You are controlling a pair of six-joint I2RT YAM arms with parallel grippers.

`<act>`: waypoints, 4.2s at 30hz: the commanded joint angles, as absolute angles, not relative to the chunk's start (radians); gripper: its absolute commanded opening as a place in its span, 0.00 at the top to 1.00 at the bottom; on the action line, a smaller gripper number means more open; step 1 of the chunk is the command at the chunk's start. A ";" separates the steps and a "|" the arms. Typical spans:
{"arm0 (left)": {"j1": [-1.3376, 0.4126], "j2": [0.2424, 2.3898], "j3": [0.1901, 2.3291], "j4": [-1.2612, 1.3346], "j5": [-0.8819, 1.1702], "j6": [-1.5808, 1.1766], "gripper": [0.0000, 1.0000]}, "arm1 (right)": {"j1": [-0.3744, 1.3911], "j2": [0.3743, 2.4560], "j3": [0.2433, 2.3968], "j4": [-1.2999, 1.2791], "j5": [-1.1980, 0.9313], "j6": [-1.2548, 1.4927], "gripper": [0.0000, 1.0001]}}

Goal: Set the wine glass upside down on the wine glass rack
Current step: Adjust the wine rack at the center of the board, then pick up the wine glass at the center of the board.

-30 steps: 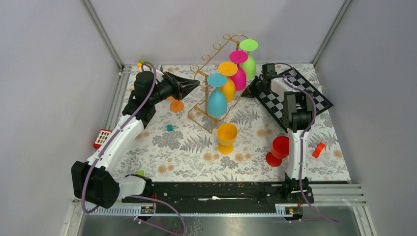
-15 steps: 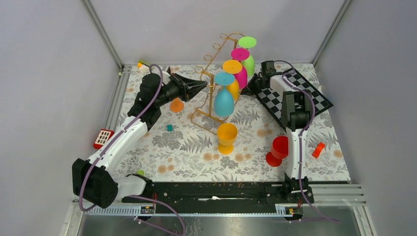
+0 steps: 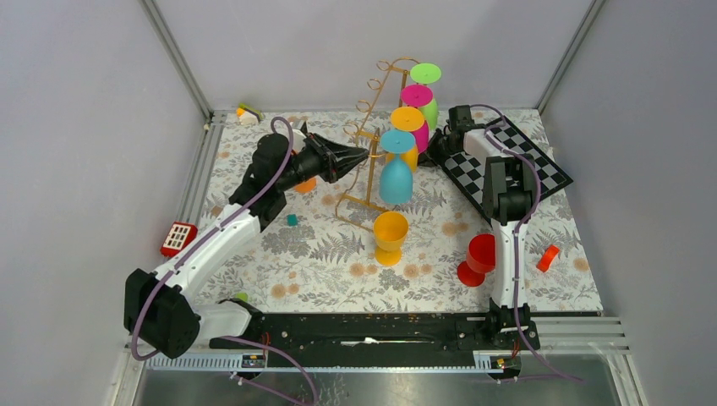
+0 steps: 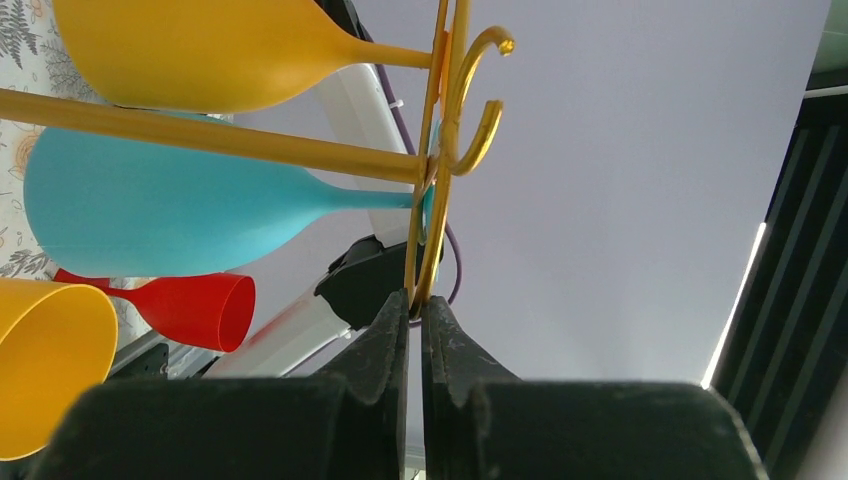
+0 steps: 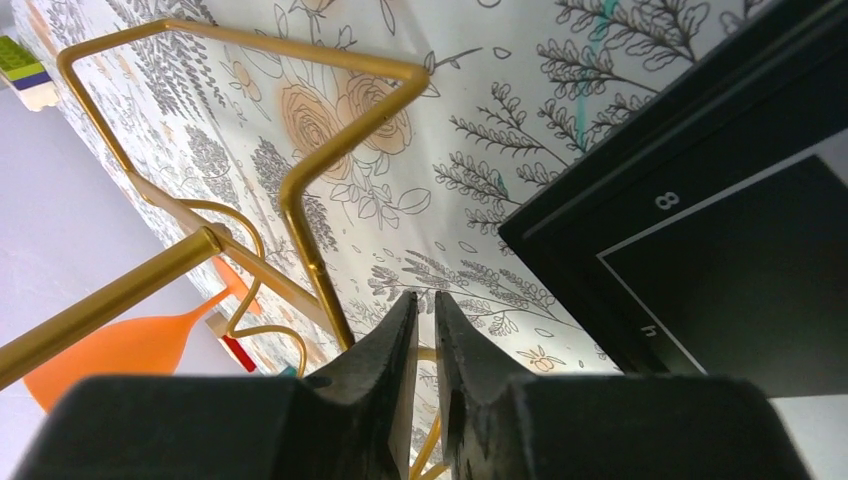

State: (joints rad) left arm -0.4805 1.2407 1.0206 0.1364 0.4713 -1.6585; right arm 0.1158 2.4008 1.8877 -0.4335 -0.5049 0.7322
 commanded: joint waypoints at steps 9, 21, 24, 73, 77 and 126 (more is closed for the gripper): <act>-0.511 1.175 0.975 0.203 0.381 -1.687 0.76 | 0.111 2.330 1.867 -0.490 -0.484 0.647 0.66; -0.501 1.026 1.009 -0.029 0.247 -1.472 0.01 | 0.067 2.112 1.644 -0.446 -0.479 0.626 0.51; -0.494 0.961 1.009 -0.107 0.225 -1.405 0.01 | 0.059 2.026 1.558 -0.445 -0.472 0.610 0.50; -0.430 0.686 0.806 -0.880 0.201 -0.650 0.01 | 0.043 0.953 0.862 -0.799 -0.575 0.383 0.43; -0.430 0.662 0.792 -0.881 0.247 -0.664 0.01 | 0.115 0.953 0.869 -0.811 -0.585 0.417 0.40; -0.431 0.561 0.703 -0.857 0.301 -0.793 0.01 | 0.450 1.135 0.904 -0.605 -0.377 0.652 0.95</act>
